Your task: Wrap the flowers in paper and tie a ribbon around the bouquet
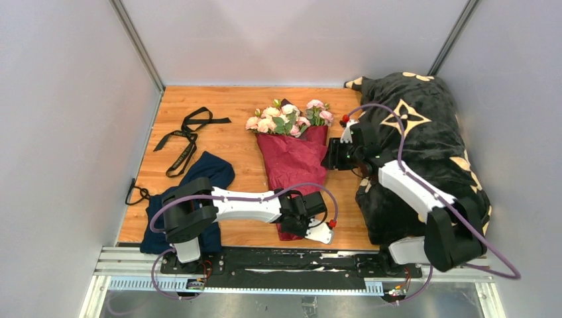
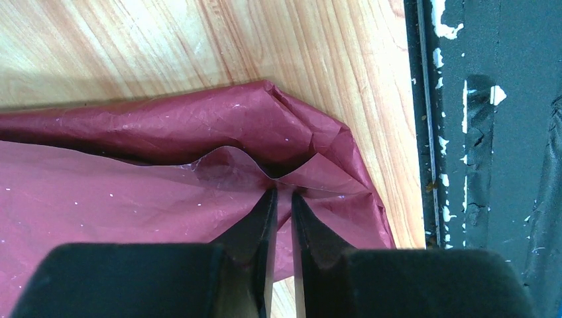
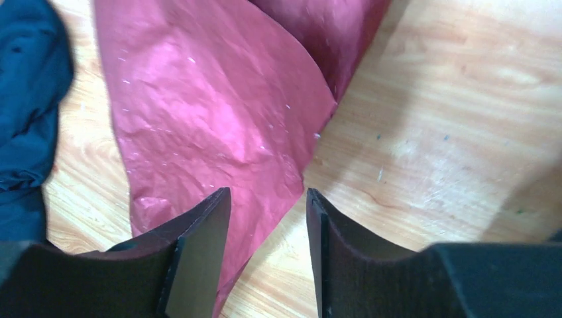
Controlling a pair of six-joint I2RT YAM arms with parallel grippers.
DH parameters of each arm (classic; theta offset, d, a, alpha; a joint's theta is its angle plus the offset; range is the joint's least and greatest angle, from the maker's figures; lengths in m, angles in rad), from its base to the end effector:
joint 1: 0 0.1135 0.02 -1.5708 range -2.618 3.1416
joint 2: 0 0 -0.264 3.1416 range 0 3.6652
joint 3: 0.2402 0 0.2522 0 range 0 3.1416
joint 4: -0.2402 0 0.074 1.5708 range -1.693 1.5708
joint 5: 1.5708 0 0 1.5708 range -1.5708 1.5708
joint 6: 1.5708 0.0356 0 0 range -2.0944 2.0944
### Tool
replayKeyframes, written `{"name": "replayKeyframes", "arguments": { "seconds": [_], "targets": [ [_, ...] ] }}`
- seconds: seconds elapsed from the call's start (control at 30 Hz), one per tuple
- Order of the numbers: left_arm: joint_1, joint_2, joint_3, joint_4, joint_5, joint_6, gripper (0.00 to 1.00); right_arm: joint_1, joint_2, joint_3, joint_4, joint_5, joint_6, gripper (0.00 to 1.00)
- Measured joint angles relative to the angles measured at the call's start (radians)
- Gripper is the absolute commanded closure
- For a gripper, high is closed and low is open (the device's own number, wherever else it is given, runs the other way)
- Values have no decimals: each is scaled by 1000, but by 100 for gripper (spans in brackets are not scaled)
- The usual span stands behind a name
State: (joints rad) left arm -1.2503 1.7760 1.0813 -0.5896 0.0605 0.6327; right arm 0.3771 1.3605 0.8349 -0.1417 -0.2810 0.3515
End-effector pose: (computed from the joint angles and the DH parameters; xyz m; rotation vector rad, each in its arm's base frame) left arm 0.1023 -0.3152 0.1562 2.3354 1.6847 -0.2093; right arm 0.2677 0.1167 0.2337 -0.1870 2.2954 0.7008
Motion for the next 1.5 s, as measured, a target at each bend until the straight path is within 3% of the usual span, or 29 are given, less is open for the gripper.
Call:
{"name": "replayKeyframes", "arguments": {
  "seconds": [0.07, 0.17, 0.27, 0.4, 0.63, 0.7, 1.13, 1.3, 1.5],
  "targets": [
    [-2, 0, 0, 1, -3, 3, 81, 0, -57, 28, -28, 7, -31, 49],
    [-2, 0, 0, 1, -5, 4, 78, 4, -88, 67, -47, 32, -54, 57],
    [-2, 0, 0, 2, -8, 5, 76, 28, -85, 71, -51, 76, -66, 65],
    [-2, 0, 1, 5, -13, 7, 75, 101, -40, 63, 20, 47, -68, 69],
    [-9, 0, 1, 5, -20, 8, 74, 77, 255, 74, 50, 69, -39, 44],
    [-9, -1, 0, 5, -20, 8, 74, 63, 293, 72, 44, 85, -34, 41],
    [-22, -10, -16, 23, -43, 23, 72, 2, 361, 118, 116, 31, -8, 38],
    [-26, -13, -22, 29, -57, 33, 72, -44, 407, 101, 254, -136, 33, 38],
    [-30, -21, -38, 42, -64, 45, 72, -54, 457, -5, 552, -397, 128, 35]
  ]
}}
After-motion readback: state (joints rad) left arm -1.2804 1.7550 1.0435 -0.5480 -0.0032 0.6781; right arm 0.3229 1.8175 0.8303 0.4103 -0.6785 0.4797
